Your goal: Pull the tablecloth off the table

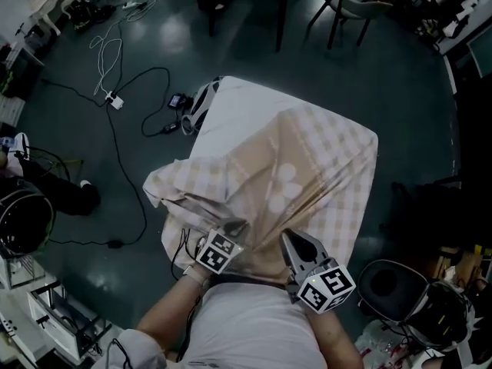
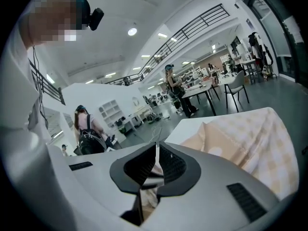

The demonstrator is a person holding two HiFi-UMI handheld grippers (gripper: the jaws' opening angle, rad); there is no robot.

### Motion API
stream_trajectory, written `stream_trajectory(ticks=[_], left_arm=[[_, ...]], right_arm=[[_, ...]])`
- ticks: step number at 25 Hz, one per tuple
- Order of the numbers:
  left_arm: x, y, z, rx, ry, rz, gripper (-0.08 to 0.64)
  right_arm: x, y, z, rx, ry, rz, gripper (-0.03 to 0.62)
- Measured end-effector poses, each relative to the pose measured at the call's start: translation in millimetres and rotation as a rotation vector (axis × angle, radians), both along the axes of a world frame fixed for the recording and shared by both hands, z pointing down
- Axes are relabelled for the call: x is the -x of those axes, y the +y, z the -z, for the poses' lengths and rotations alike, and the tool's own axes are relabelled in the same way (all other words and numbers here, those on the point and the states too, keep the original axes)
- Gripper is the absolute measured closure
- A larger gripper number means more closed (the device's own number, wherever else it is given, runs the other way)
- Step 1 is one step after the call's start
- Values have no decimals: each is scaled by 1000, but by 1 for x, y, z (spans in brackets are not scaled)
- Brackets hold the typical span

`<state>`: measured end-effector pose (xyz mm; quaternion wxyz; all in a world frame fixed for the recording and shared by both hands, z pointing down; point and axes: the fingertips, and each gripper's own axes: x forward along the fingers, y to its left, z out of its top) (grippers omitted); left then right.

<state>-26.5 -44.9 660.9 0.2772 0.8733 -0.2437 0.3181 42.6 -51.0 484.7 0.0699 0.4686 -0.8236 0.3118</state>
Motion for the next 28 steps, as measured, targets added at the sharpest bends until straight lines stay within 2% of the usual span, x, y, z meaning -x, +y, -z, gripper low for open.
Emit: stream_trajectory(ticks=[3,5,6,10,13,16,18,20,22,25,28], left_arm=[[50,-46,18,-137,-54,115,538],[94,-74,14,-195,-119,187,385],[117,-86,11,-213,-157,222,370],[201,-121,-1,-233,-276,316,319],[236,-134,-11,-217,-279,326,281],[251,-138,-25,-171,-275,283,248],[254,-134,-37,-133,-296,201,241],[258,-132,-50,-130,-340,118,241],[260,-137,-59,-139,-378,76,239],[255,-140,-71,-110,-383,35,241],[249,-140,-78,-100,-379,-49,259]], right_arm=[[15,-2,1,3,5,48,561],[22,-2,1,5,8,69,561],[25,-2,1,8,9,76,561],[31,1,-3,24,14,93,561],[30,0,-9,40,25,89,561],[30,-3,-11,49,38,85,561],[32,-4,-12,51,42,83,561],[35,-4,-12,55,44,82,561],[37,-4,-14,59,44,83,561],[37,-3,-16,70,52,79,561],[35,-3,-15,77,58,64,561]])
